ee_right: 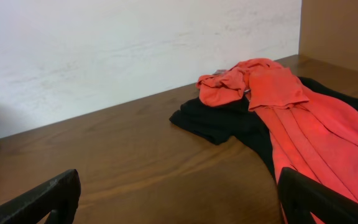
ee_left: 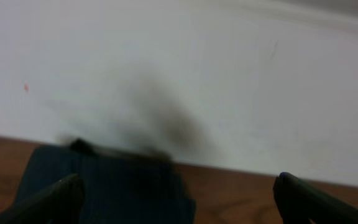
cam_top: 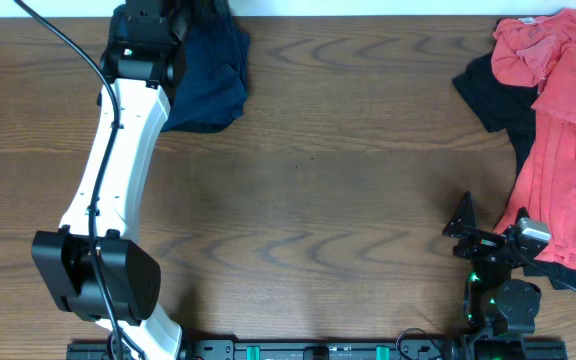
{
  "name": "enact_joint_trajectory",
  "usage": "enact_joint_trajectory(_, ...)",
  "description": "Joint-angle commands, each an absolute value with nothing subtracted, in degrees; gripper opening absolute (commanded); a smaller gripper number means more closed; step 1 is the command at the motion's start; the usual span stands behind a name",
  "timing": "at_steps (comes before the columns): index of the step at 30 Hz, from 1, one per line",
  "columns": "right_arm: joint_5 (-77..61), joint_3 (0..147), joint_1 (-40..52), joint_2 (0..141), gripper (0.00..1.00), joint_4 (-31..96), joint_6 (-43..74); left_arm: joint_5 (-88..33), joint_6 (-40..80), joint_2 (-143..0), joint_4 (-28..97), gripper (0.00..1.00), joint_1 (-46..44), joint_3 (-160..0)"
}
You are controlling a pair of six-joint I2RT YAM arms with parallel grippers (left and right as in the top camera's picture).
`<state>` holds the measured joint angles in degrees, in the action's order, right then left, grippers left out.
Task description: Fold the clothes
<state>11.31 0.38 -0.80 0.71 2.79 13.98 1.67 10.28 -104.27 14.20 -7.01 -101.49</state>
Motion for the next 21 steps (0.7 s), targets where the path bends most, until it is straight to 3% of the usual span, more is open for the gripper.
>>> enact_joint_trajectory(1, 12.21, 0.32, -0.08, 0.27, 0.99, 3.03, 13.04, 2.59, 8.99, -104.47, 16.99, 0.98, -6.79, -101.32)
enact_joint_trajectory(11, 12.21, 0.32, -0.08, 0.27, 0.99, 3.03, 13.04, 2.57, 0.27, -96.14, 26.09, 0.98, -6.26, -95.11)
enact_joint_trajectory(21, 12.19, 0.32, -0.08, 0.27, 0.99, 3.03, 13.04, 2.09, 0.27, -68.47, 20.34, 0.98, -1.89, -66.7)
